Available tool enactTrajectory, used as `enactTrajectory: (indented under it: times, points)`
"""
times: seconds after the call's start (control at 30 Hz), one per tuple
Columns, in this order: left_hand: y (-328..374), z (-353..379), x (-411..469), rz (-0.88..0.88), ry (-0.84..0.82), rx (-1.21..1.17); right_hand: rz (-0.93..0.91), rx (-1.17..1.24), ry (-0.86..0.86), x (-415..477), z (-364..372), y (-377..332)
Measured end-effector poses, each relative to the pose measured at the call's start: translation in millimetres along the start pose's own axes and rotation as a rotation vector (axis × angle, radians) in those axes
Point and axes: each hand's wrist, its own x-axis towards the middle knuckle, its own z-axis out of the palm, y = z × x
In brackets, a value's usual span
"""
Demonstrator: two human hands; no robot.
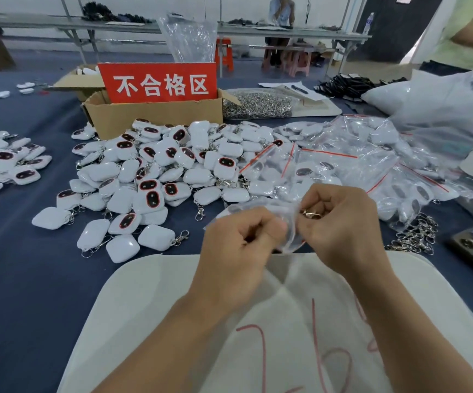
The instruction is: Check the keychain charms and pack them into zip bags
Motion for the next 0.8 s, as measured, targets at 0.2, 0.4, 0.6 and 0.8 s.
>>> enactTrajectory:
  times: [0.2,0.4,0.6,0.8]
  points:
    - [-19.0,-30.2,20.7,-0.347,0.47,-0.155,0.053,-0.346,-0.273,-0.1,2.2,5.7]
    - [-25.9,-43.0,22.7,-0.408,0.559,-0.041,0.093,-0.316,-0.271,4.5,-5.6,9.8]
    - [-29.4,-36.5,16.9,-0.235,0.27,0.399,0.153,0.142,0.17,8.0,-4.7,4.2]
    - [-39.6,-16.6,15.9,-0.056,-0.033,0.647,0.118,-0.109,0.06,0.7,11.3,-4.0]
